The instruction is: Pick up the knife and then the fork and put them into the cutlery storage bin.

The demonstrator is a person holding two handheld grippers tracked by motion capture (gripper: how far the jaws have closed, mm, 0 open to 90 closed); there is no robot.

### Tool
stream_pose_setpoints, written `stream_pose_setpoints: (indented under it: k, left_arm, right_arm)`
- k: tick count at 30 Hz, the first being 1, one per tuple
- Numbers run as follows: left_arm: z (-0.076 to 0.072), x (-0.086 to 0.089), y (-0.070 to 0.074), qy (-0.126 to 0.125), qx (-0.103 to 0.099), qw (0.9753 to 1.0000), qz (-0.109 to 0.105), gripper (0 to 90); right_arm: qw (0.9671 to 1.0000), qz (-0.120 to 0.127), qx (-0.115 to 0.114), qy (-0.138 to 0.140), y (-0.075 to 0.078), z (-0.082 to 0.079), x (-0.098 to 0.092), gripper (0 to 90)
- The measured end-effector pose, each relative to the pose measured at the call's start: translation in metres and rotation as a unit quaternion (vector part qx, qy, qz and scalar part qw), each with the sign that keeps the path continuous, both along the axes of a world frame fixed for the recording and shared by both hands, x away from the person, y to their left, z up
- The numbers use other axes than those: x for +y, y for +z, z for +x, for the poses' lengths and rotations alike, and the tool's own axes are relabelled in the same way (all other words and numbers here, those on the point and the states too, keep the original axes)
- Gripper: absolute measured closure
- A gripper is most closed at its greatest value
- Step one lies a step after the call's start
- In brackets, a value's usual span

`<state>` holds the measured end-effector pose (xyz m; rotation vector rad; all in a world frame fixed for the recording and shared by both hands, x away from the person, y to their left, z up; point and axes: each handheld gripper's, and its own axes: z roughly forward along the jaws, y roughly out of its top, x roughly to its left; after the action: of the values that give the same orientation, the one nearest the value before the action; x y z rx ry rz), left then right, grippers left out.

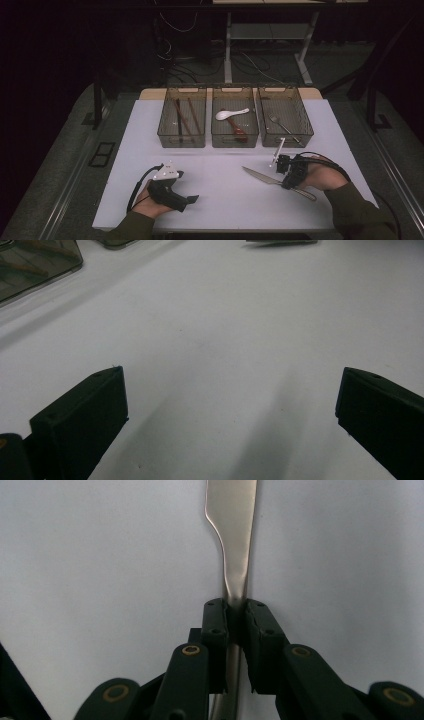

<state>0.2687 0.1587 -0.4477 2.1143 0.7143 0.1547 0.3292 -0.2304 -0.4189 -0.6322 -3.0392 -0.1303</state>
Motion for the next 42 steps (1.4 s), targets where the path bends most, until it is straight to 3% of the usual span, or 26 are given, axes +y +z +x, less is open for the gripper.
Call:
stream_pose_setpoints:
  k: [8, 12, 16, 23, 31, 35, 42]
  left_arm:
    - [0.0, 0.001, 0.0, 0.0, -0.001, 1.0, 0.0, 0.0]
    - [0.0, 0.001, 0.001, 0.0, -0.002, 1.0, 0.0, 0.0]
    - [0.0, 0.001, 0.001, 0.001, -0.002, 1.0, -0.001, 0.0]
    - [0.0, 0.0, 0.001, 0.001, -0.003, 1.0, -0.003, 0.0]
    - [0.0, 0.0, 0.001, 0.0, -0.003, 1.0, -0.003, 0.0]
    - [0.0, 0.0, 0.001, 0.001, -0.003, 1.0, -0.003, 0.0]
    - [0.0, 0.001, 0.001, 0.001, -0.003, 1.0, -0.004, 0.0]
  right_arm:
    - [0.9992, 0.029, -0.021, -0.02, 0.007, 0.004, -0.005, 79.9]
    - [0.9964, 0.067, -0.037, -0.035, 0.013, 0.007, -0.012, 80.0]
    - [0.9918, 0.101, -0.062, -0.048, 0.018, 0.01, -0.019, 80.0]
    - [0.9796, 0.157, -0.089, -0.089, 0.025, 0.015, -0.035, 80.0]
    - [0.9563, 0.232, -0.122, -0.13, 0.032, 0.021, -0.056, 80.0]
    - [0.9412, 0.275, -0.134, -0.144, 0.033, 0.023, -0.067, 80.0]
    - [0.9198, 0.32, -0.147, -0.172, 0.029, 0.029, -0.083, 80.0]
